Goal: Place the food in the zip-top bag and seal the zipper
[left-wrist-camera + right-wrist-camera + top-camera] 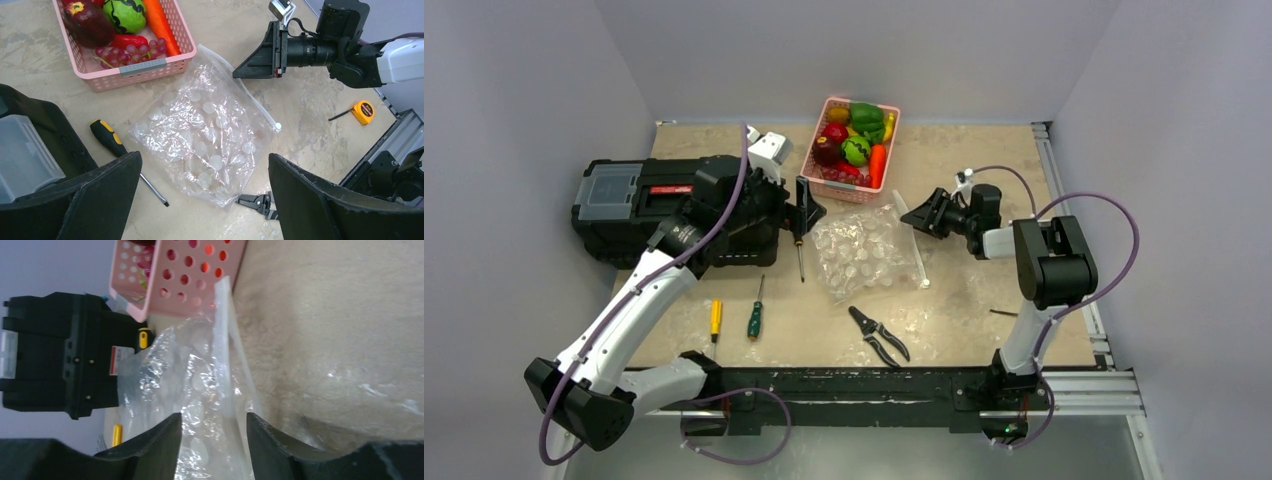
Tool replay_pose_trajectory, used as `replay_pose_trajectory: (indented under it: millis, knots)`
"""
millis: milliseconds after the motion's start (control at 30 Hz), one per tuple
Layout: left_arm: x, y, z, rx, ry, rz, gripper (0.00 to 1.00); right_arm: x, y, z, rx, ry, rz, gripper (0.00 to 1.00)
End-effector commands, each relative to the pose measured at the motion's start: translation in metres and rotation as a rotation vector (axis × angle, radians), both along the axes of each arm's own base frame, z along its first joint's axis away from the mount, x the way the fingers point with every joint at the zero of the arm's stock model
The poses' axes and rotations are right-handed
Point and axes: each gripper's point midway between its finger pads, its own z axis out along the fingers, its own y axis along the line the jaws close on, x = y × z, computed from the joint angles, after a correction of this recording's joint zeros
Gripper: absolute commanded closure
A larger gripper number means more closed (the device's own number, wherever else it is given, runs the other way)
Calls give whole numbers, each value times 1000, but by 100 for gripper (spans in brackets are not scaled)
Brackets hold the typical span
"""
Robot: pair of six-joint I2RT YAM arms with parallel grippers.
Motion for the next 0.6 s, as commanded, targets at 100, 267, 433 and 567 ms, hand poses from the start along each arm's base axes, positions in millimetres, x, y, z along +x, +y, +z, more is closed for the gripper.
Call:
replay_pose_trajectory:
  millis: [100, 267, 433, 567]
  knots:
    - [-3, -10, 24, -61, -26, -36, 3, -5, 22, 40, 131, -138, 118, 68]
    - [-3, -15, 21, -69, -5, -50, 3, -18, 36, 51, 146, -161, 168, 82]
    - [-3, -20, 17, -81, 22, -63, 3, -37, 64, 69, 155, -178, 238, 100]
    - [-5, -27, 12, -93, 52, -91, 6, -60, 94, 99, 190, -187, 274, 100]
